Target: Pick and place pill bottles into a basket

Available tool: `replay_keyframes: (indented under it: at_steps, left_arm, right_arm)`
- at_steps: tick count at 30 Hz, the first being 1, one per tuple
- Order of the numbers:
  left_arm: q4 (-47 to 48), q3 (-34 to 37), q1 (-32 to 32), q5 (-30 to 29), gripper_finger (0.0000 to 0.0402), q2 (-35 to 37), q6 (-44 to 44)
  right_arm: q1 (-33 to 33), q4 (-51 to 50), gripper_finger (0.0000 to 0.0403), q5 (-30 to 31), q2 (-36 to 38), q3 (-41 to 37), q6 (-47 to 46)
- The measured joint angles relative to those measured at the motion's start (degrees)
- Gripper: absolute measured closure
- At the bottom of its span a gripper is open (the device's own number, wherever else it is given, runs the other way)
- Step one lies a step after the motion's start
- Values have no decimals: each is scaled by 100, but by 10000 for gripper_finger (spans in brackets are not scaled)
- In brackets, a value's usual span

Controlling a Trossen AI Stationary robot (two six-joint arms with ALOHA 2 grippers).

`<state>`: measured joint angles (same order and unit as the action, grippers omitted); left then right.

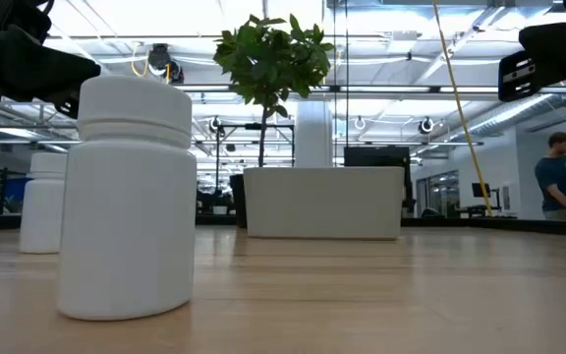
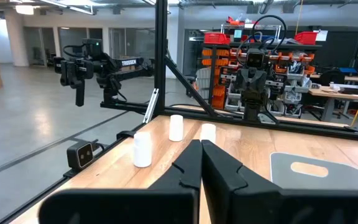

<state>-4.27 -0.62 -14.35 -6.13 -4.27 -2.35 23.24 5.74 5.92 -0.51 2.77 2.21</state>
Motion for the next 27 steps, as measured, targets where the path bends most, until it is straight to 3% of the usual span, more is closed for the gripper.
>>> replay_keyframes:
  at_steps: [6,10,18,23,27]
  left_arm:
    - [0,1,1,1,364,1,-1]
    - [0,2,0,2,364,0,-2]
    - [-1,0,1,1,364,2,-2]
    - [-2,0,0,2,364,2,-2]
    - [-2,1,2,2,364,1,-2]
  right_arm:
    - [-2,63,403,32,0,1,7]
    - [-2,714,403,451,0,-1,-431]
    - [-2,1710,403,461,2,-1,-535]
    - [-2,1414,403,379,-41,-1,-1091]
    - [0,995,403,314,-223,-1,-1006]
